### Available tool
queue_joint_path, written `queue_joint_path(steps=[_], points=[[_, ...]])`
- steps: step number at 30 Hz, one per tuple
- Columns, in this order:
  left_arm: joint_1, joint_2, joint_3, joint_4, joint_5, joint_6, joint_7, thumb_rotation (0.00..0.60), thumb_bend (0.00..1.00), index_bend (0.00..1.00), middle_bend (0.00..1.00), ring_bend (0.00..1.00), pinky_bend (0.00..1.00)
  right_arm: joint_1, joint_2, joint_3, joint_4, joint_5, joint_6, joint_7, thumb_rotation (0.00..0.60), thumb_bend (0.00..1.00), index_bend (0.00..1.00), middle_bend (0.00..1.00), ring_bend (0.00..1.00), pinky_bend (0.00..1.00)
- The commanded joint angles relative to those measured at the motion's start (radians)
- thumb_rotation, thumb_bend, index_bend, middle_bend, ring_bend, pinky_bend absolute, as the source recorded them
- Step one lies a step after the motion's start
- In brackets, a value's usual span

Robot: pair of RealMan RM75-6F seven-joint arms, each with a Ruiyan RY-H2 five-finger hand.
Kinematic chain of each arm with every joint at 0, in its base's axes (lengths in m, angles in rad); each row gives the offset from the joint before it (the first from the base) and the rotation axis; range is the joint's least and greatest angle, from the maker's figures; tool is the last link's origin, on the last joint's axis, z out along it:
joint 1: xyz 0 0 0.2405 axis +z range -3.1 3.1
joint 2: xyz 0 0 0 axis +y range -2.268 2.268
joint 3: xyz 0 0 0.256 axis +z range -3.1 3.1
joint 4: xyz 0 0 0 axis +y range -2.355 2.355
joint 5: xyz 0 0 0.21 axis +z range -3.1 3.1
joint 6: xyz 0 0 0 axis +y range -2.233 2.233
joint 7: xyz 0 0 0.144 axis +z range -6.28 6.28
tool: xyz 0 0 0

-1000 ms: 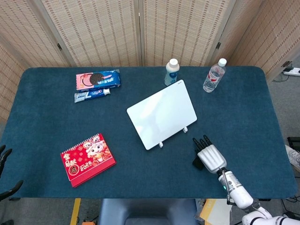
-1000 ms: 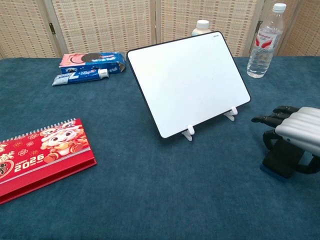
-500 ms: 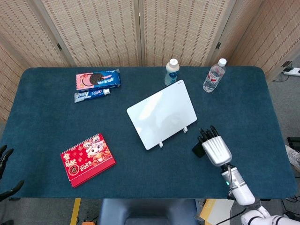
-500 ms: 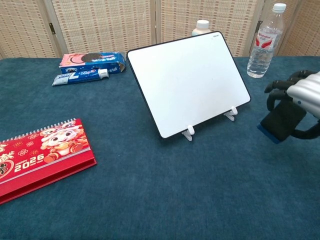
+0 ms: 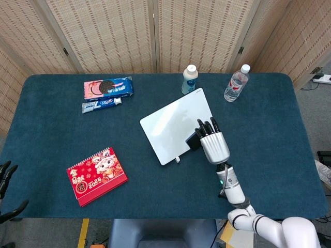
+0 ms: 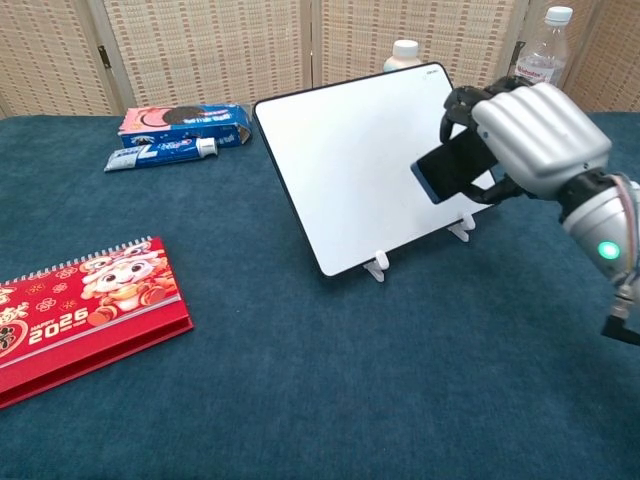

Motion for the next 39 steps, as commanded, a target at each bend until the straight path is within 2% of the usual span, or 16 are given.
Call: queue_joint_path(steps=[1, 12, 15, 17, 22, 24, 27, 29, 34, 39], points=[[0.001, 0.004, 0.001, 0.002, 0.000, 0.002, -0.010, 0.600, 0.24, 0.00, 0.05, 0.06, 0.05, 0.072, -0.071, 0.046, 0.090, 0.025, -0.016, 0.022, 0.600, 0.27, 0.57, 0.23, 0.25, 0.17], [0.004, 0.016, -0.001, 0.005, -0.004, 0.011, -0.044, 0.600, 0.24, 0.00, 0.05, 0.06, 0.05, 0.184, -0.186, 0.092, 0.298, 0.090, -0.045, 0.113, 0.600, 0.27, 0.57, 0.20, 0.22, 0.17], [0.007, 0.017, -0.001, 0.006, 0.000, 0.019, -0.048, 0.600, 0.24, 0.00, 0.05, 0.06, 0.05, 0.207, -0.211, 0.094, 0.348, 0.104, -0.054, 0.124, 0.600, 0.27, 0.55, 0.19, 0.21, 0.16], [0.007, 0.018, 0.002, 0.007, 0.003, 0.018, -0.048, 0.600, 0.24, 0.00, 0.05, 0.06, 0.05, 0.217, -0.222, 0.091, 0.374, 0.109, -0.061, 0.134, 0.600, 0.27, 0.49, 0.15, 0.20, 0.16], [0.007, 0.017, 0.003, 0.009, 0.011, 0.022, -0.050, 0.600, 0.28, 0.00, 0.05, 0.06, 0.05, 0.237, -0.247, 0.076, 0.435, 0.117, -0.068, 0.153, 0.600, 0.27, 0.25, 0.02, 0.12, 0.13], [0.008, 0.017, 0.002, 0.009, 0.007, 0.023, -0.051, 0.600, 0.28, 0.00, 0.05, 0.06, 0.05, 0.238, -0.251, 0.065, 0.452, 0.116, -0.064, 0.159, 0.600, 0.27, 0.16, 0.00, 0.10, 0.11], [0.008, 0.016, 0.000, 0.008, 0.002, 0.021, -0.050, 0.600, 0.28, 0.00, 0.05, 0.06, 0.05, 0.238, -0.253, 0.056, 0.461, 0.120, -0.065, 0.163, 0.600, 0.27, 0.05, 0.00, 0.07, 0.09], [0.007, 0.015, 0.000, 0.007, 0.002, 0.020, -0.047, 0.600, 0.28, 0.00, 0.05, 0.06, 0.05, 0.238, -0.252, 0.052, 0.461, 0.125, -0.067, 0.163, 0.600, 0.27, 0.01, 0.00, 0.06, 0.07], [0.009, 0.014, 0.000, 0.008, 0.003, 0.023, -0.043, 0.600, 0.28, 0.00, 0.05, 0.06, 0.05, 0.216, -0.226, 0.024, 0.433, 0.119, -0.060, 0.158, 0.600, 0.27, 0.00, 0.00, 0.03, 0.03], [0.008, 0.014, -0.004, 0.008, -0.009, 0.017, -0.041, 0.600, 0.28, 0.00, 0.05, 0.06, 0.06, 0.135, -0.139, -0.038, 0.294, 0.089, -0.008, 0.153, 0.600, 0.27, 0.00, 0.00, 0.01, 0.00]])
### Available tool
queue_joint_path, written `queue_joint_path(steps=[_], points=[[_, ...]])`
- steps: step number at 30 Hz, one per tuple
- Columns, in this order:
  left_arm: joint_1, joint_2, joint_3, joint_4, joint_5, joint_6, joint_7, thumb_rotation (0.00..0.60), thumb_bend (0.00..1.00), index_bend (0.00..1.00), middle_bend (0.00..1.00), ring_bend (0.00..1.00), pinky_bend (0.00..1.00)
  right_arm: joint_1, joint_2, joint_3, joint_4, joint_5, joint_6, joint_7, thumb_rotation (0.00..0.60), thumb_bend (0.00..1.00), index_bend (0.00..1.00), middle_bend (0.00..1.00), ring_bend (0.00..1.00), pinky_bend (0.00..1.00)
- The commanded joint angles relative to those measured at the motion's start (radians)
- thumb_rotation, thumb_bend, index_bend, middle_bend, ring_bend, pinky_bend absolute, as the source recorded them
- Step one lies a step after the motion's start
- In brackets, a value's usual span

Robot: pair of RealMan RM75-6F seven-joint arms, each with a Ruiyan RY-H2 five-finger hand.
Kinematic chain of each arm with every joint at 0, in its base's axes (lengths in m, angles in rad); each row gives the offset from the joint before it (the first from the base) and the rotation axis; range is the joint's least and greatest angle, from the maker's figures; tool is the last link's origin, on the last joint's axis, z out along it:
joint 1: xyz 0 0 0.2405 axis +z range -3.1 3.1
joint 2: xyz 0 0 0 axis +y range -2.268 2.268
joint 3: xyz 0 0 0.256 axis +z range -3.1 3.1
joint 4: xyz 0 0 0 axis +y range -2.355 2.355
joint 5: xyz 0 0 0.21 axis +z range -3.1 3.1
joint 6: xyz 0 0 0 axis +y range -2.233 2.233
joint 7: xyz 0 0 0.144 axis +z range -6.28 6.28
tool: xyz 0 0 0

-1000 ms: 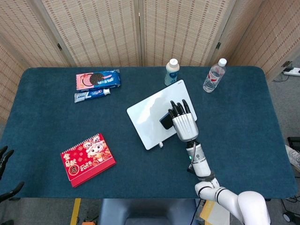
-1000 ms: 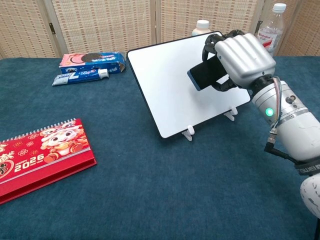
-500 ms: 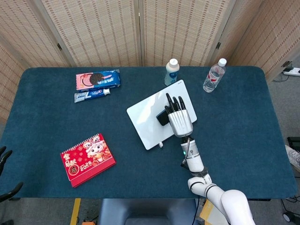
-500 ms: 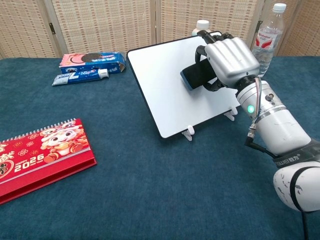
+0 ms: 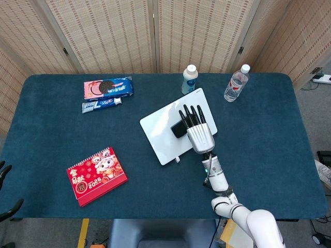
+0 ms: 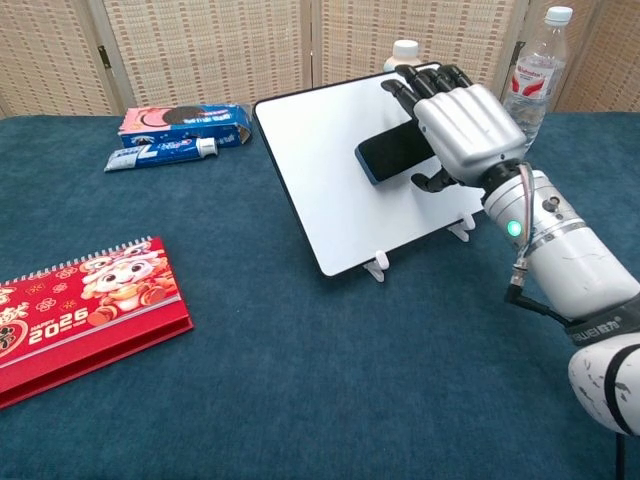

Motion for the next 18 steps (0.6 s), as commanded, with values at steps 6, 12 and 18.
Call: queue_joint_path(steps=[6, 12, 18], points=[[0.003, -0.005, -0.003, -0.004, -0.004, 0.005, 0.013, 0.600, 0.28, 0.00, 0.05, 0.06, 0.06, -0.238, 0.327, -0.168, -0.536, -0.064, 0.122, -0.090, 0.600, 0.27, 0.00, 0.00, 0.01, 0.00], [-0.003, -0.014, -0.006, -0.009, -0.018, -0.016, 0.044, 0.600, 0.28, 0.00, 0.05, 0.06, 0.06, -0.428, 0.734, -0.306, -1.156, 0.038, 0.118, -0.324, 0.600, 0.27, 0.00, 0.00, 0.00, 0.00], [-0.010, -0.029, 0.004, -0.017, -0.002, -0.034, 0.086, 0.600, 0.28, 0.00, 0.05, 0.06, 0.06, -0.547, 0.972, -0.411, -1.348, 0.050, 0.163, -0.312, 0.600, 0.27, 0.00, 0.00, 0.00, 0.00]])
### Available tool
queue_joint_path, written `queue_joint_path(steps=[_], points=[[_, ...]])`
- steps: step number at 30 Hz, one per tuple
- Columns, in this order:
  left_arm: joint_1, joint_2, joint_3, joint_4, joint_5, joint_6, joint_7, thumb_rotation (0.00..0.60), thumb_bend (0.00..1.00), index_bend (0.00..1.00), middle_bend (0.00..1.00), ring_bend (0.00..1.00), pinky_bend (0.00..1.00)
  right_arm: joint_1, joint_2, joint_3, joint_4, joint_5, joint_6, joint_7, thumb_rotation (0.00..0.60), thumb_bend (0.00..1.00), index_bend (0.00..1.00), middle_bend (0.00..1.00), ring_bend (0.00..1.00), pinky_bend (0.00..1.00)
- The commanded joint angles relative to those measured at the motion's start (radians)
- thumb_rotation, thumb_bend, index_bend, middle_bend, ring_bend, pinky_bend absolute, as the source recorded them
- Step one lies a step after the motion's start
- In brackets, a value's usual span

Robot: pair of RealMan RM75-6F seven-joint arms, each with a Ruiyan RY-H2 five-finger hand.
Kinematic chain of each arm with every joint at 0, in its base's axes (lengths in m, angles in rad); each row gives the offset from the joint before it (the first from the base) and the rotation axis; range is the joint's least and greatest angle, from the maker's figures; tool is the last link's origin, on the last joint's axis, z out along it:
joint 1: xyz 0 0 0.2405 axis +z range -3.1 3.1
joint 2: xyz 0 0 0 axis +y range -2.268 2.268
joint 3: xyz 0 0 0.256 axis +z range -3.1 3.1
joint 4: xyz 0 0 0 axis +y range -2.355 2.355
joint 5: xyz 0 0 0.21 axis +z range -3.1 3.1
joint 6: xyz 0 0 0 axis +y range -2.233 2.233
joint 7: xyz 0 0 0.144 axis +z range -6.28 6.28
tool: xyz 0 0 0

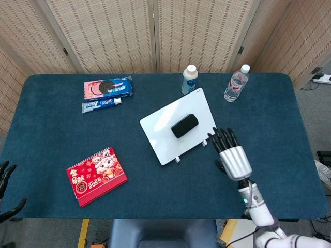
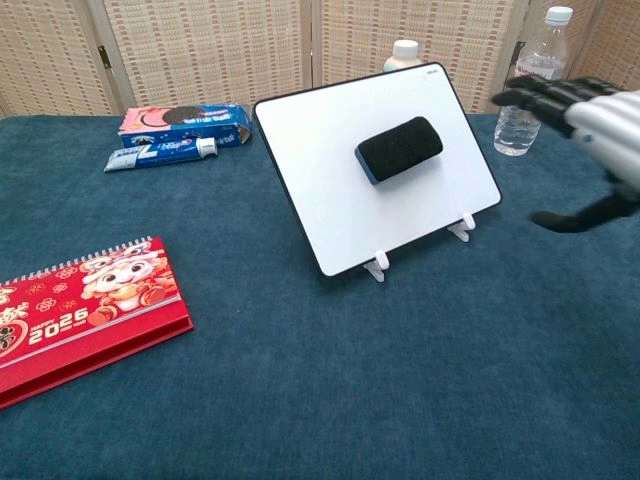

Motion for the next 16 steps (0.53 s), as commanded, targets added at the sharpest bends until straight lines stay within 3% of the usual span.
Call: queue_joint_path(steps=[1, 8, 16], points=[[-0.001, -0.006, 0.005, -0.003, 0.009, -0.003, 0.011, 0.600, 0.28, 0.00, 0.05, 0.06, 0.06, -0.213, 0.290, -0.158, -0.233, 0.012, 0.092, -0.065, 0.600, 0.27, 0.00, 0.00, 0.00, 0.00], [0.004, -0.021, 0.001, 0.022, 0.045, 0.040, 0.002, 0.600, 0.28, 0.00, 0.05, 0.06, 0.07, -0.355, 0.256, -0.190, -0.071, -0.115, 0.266, 0.085, 0.600, 0.27, 0.00, 0.00, 0.00, 0.00], [0.000, -0.019, 0.002, 0.010, 0.019, 0.011, 0.022, 0.600, 0.28, 0.00, 0.05, 0.05, 0.07, -0.383, 0.292, -0.167, -0.043, -0.139, 0.258, 0.191, 0.600, 0.27, 0.00, 0.00, 0.00, 0.00]])
